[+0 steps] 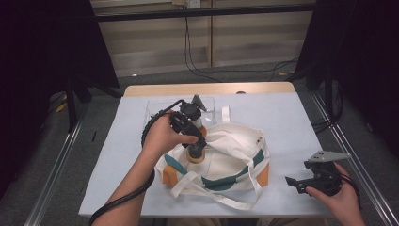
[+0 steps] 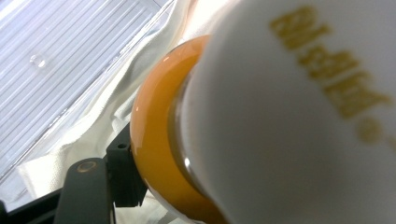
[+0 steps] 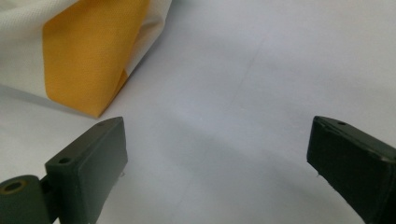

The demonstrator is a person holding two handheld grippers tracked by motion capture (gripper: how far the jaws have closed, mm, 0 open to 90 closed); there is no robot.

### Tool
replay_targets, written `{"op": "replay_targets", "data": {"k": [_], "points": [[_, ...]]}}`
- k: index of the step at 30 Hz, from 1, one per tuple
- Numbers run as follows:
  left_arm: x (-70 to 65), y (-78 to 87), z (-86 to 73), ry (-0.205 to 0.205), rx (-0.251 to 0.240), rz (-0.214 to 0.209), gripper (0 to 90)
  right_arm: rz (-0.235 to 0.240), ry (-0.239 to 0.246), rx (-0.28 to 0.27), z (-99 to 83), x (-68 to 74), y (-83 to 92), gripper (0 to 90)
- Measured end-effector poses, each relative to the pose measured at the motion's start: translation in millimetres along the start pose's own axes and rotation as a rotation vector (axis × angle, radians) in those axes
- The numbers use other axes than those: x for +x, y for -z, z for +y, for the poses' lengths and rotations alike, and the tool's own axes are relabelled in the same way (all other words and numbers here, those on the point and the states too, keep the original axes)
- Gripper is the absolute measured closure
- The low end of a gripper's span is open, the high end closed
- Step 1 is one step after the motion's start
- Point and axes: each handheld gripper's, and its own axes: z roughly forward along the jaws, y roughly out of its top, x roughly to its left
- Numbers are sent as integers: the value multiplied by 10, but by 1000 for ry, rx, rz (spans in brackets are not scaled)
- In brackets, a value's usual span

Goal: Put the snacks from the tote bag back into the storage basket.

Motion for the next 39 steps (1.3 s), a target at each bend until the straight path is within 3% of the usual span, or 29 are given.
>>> {"op": "replay_targets", "data": {"k": [16,39], "points": [[-2,115,107,1,5,2,310,5,6,-1,7,10,-4,43],[16,330,279,39,-12,-21,309,13,16,0,24,48,-31,43]]}}
